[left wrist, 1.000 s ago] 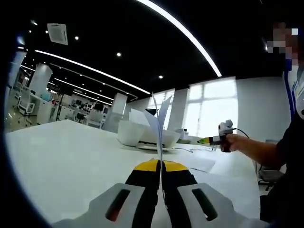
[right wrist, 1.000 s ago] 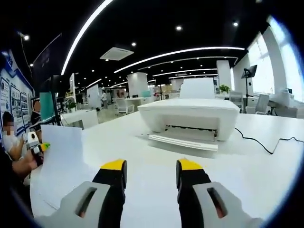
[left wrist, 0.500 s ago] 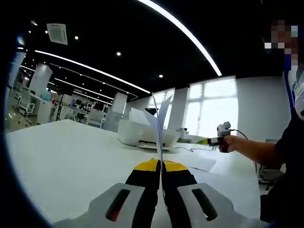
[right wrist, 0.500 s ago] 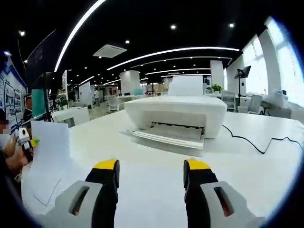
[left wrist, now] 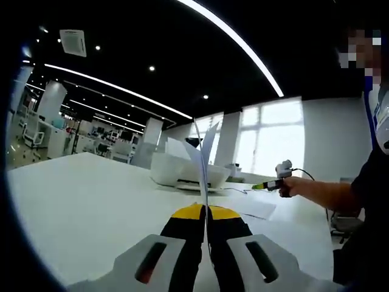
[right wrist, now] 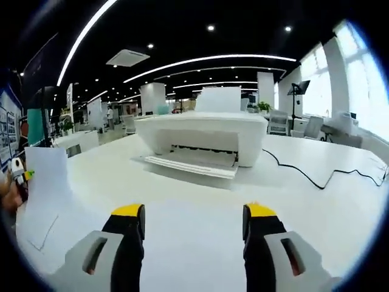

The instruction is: Organize the stack of printing papers by aligning and flattening the scattered papers on the table

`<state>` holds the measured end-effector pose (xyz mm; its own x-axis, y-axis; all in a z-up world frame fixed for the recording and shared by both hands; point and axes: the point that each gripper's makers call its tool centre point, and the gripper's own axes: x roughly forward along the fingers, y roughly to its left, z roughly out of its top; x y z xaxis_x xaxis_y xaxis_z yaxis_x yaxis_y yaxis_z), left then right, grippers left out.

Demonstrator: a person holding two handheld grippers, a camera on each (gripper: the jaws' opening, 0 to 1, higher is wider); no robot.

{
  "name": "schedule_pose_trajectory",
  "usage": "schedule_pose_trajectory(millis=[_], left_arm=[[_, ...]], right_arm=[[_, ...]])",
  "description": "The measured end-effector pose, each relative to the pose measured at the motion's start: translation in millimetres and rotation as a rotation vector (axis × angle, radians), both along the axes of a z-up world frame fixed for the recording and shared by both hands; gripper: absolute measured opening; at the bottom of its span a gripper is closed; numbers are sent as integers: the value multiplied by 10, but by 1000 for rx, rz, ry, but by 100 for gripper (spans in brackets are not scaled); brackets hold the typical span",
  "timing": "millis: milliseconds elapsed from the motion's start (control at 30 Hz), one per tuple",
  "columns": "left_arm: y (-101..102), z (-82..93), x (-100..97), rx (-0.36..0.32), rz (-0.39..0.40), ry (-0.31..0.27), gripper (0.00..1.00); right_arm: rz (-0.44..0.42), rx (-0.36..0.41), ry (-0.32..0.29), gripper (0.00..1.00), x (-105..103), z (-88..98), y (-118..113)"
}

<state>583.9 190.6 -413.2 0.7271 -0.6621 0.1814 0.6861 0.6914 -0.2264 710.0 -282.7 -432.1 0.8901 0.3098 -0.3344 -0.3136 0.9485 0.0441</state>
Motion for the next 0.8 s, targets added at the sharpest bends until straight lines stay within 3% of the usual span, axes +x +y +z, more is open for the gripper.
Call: schedule_pose_trajectory(millis=[467, 800], left_arm=[[-5, -5, 3, 6, 2, 4, 7], [-17, -10, 3, 9, 4, 5, 7]], right_arm=[[-31, -53, 78, 71, 186, -292, -303], [-43, -50, 97, 72, 258, -439, -398]])
